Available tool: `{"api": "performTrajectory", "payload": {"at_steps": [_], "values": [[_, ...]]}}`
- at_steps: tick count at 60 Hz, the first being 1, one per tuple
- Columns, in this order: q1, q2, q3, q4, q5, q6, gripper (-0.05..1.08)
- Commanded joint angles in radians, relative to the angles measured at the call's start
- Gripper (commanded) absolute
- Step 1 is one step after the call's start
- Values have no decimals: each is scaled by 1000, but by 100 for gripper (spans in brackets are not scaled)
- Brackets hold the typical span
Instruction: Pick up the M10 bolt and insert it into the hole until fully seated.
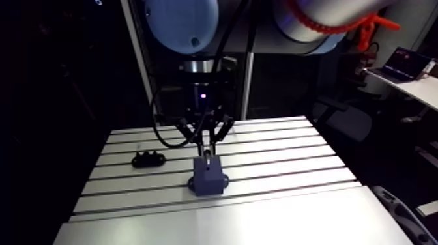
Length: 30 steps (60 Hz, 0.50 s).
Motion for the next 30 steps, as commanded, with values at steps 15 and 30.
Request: {"api": "performTrajectory", "payload": {"at_steps": [15, 30], "values": [[0, 6, -21, 58, 3, 1, 108], [-1, 15, -44, 91, -1, 2, 108]]}}
